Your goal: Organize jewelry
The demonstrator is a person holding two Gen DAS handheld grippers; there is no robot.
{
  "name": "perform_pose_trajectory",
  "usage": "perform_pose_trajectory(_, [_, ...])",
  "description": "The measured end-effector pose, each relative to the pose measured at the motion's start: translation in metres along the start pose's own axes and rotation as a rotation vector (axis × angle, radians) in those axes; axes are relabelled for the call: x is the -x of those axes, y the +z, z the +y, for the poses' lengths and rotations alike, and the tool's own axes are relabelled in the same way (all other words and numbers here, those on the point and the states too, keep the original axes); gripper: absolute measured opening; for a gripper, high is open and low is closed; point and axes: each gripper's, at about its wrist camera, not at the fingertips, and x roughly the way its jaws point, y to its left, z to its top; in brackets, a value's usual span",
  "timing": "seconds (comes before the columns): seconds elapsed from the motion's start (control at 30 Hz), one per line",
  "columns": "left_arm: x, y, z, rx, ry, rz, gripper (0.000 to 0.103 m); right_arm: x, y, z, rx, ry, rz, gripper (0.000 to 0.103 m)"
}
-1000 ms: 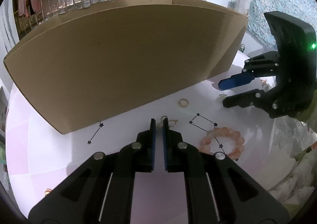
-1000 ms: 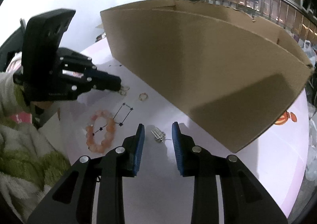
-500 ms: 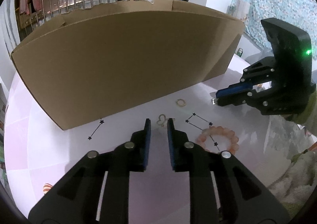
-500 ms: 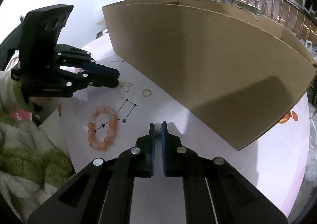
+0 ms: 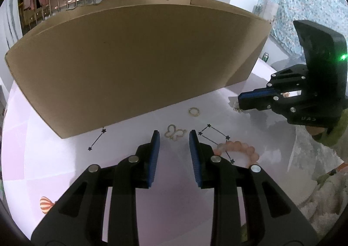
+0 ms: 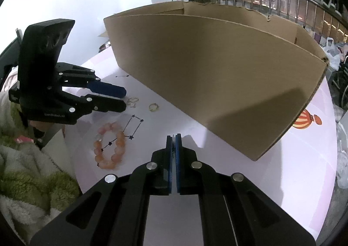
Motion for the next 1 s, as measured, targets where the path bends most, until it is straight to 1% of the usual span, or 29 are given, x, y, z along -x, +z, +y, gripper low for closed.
perform_pose_trajectory(0.3, [-0.008,0.009,-0.01,-0.09,0.038,0.017,0.026,0.0,0.0,-0.006,-0.016,-0.009,-0.012,0.003])
perform_pose_trajectory(0.43, [-0.009,0.011,-0.011,-0.102,0.045,0.016,0.025,-0.002,-0.001,-0.006,-0.017,-0.014,-0.011,0.003])
perform_pose_trajectory(0.47, [-0.009,0.011,-0.012,-0.106,0.047,0.016,0.024,-0.003,-0.001,-0.005,-0.017,-0.015,-0.011,0.003])
perform_pose_trajectory(0.6, [-0.008,0.008,-0.016,-0.122,0.045,0.017,0.015,-0.003,-0.001,-0.005,-0.019,-0.016,-0.014,0.003])
perform_pose_trajectory(0.77, [-0.007,0.009,-0.015,-0.132,0.049,0.015,0.014,-0.003,0.0,-0.006,-0.018,-0.015,-0.019,0.003])
perform_pose_trajectory(0.8, [-0.007,0.009,-0.015,-0.136,0.051,0.011,0.007,-0.002,0.0,-0.006,-0.018,-0.015,-0.019,0.003])
perform_pose_trajectory(1.0, [-0.006,0.008,-0.017,-0.143,0.047,0.014,0.007,0.0,0.001,-0.007,-0.02,-0.013,-0.021,0.003])
